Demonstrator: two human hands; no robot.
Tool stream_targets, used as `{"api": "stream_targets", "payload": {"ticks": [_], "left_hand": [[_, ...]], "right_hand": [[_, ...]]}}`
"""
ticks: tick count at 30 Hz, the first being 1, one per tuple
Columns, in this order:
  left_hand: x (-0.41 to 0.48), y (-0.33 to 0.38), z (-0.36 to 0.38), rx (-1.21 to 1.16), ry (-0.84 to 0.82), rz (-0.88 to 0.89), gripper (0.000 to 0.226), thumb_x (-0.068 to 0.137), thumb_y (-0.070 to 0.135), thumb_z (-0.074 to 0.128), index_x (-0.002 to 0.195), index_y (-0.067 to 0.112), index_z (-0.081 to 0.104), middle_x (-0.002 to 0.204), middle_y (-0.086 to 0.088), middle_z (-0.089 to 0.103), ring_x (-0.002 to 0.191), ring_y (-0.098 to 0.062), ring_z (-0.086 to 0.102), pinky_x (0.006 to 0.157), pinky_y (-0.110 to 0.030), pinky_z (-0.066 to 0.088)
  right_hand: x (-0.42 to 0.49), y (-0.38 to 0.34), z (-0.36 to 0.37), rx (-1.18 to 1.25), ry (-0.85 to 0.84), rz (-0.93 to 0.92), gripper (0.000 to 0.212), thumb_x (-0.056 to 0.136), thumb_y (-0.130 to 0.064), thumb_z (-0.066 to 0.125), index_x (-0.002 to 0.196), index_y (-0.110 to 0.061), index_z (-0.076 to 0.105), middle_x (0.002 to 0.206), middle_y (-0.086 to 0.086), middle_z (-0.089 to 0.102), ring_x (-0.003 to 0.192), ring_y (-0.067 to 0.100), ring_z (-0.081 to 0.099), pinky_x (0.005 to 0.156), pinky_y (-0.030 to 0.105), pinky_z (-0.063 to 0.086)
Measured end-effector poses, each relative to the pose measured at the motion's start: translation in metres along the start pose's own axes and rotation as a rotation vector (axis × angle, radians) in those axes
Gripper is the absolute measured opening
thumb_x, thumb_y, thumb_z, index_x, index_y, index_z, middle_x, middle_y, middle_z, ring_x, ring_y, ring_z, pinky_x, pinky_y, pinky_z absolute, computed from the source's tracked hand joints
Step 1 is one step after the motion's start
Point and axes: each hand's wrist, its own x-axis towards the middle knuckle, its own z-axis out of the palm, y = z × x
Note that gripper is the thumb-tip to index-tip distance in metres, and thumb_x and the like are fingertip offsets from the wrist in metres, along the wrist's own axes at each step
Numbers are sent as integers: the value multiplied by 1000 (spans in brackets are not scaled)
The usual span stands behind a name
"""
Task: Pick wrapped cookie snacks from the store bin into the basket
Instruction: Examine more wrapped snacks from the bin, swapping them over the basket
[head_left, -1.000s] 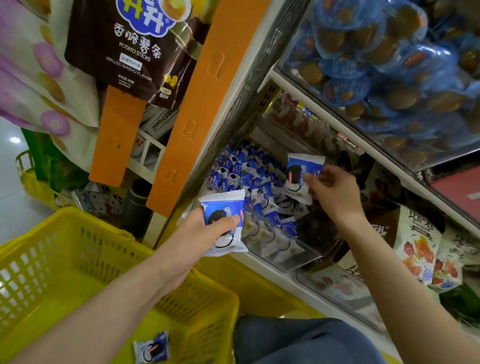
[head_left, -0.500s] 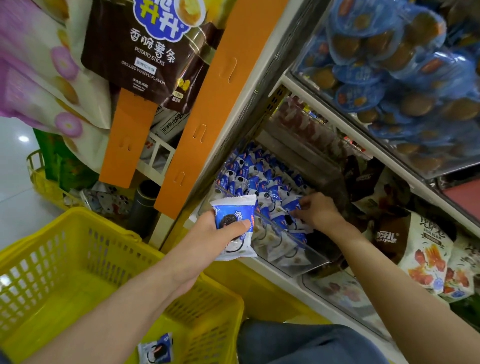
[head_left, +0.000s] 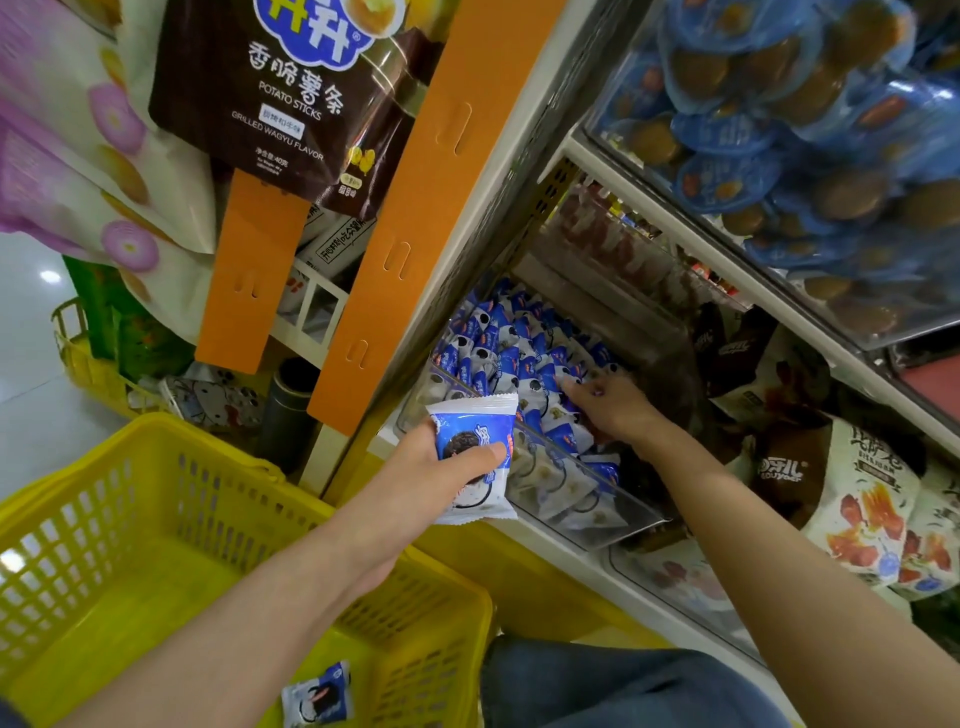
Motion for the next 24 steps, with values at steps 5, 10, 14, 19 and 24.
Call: {"api": "stream_targets", "payload": {"ticks": [5,10,14,19,24], "left_hand": [[0,-2,0,-3,18,-12,13,87,22,62,92,33,58,83,17,72,80,-1,68,69,-17,49],[0,-2,0,-2,9,-19,15,87,22,62,93,34,56,79,18,72,75,1,68,59,-9,50],[0,-1,1,5,8,-34,15,86,23,62,95,34,57,83,16,72,78,-1,68,61,-10,51],[-2,0,-1,17,10,-31,15,87,23,62,96,34,58,87,13,73,84,-6,69,78,-22,51],[-2,-1,1,24,6,-47,17,86,22,62,97,33,57,85,12,73,84,-7,69,84,-26,51]], "right_hand": [[5,-7,9,-119,97,-18,52,87,-52,52,56,-14,38,53,4,42,49,18,43,58,29,40],[2,-8,12,-108,25,38,48,88,-51,52,61,-11,44,55,4,48,50,16,49,59,29,45],[-6,-3,13,-273,-8,5,31,98,-37,38,103,-11,54,82,13,56,73,20,56,61,30,44],[-20,4,0,-430,-181,7,39,102,-29,23,133,-11,40,124,20,50,116,30,49,91,32,38],[-32,5,-16,-373,-262,4,45,101,-36,24,120,-7,54,107,16,61,89,21,55,86,32,47]]}}
